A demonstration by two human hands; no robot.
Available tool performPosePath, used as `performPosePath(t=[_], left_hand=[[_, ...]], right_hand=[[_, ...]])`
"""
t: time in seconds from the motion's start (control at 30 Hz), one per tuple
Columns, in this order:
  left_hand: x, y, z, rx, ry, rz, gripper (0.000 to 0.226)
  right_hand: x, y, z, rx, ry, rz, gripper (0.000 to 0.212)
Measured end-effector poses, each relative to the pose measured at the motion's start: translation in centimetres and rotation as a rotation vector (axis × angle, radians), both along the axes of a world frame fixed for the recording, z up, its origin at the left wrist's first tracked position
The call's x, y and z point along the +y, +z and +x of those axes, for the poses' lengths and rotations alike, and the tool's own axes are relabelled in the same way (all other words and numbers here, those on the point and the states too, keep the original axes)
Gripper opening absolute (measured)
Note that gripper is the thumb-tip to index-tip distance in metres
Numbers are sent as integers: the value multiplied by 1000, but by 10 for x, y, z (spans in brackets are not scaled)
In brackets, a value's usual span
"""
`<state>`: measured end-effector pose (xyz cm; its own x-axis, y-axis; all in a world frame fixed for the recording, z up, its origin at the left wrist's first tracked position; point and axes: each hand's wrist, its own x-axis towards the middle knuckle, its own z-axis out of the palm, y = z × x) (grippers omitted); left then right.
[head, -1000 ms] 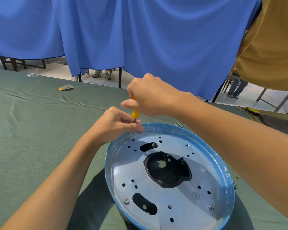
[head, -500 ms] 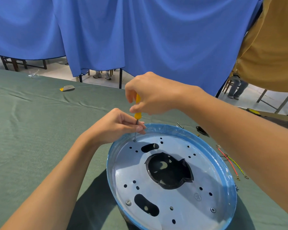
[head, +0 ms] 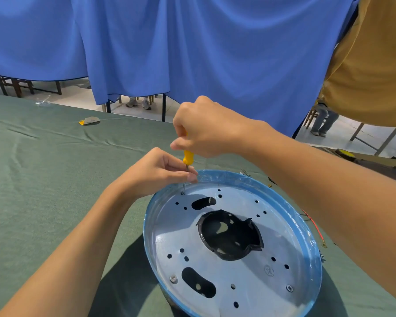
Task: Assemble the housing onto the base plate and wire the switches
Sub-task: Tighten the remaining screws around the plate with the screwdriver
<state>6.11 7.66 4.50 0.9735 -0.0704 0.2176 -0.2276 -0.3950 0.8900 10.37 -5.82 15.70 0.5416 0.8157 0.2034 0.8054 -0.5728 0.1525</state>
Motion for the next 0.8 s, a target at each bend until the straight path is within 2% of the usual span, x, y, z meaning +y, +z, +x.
performPosePath(t=[0.1,0.13,0.23,0.27,0.4,0.5,0.63,0.73,0.8], left_hand=[[-2,0,1,-51,101,0,1],[-1,0,1,-46,92,17,3],[3,2,1,9,-1,43,8],[4,2,0,28,-29,47,10],[-1,1,0,-18,63,25,6],[-2,0,-1,-71,113,27,10],[2,1,-1,18,-13,41,10],[-1,2,0,23,-12,23,10],[-2,3,0,-8,35,25,6]], right_hand=[[-1,-2,1,33,-56,28,46],[-1,-1,1,49,-47,5,43],[-2,6,-2,80,62,-70,15],[-2,6,-3,72,74,-62,13],[1,-2,1,2,3,-13,39],[-1,-5,2,45,4,-51,34],[-5,-1,-2,101,90,-54,17],[-4,-5,0,78,-4,15,39],[-5,-8,1,76,-25,3,41]])
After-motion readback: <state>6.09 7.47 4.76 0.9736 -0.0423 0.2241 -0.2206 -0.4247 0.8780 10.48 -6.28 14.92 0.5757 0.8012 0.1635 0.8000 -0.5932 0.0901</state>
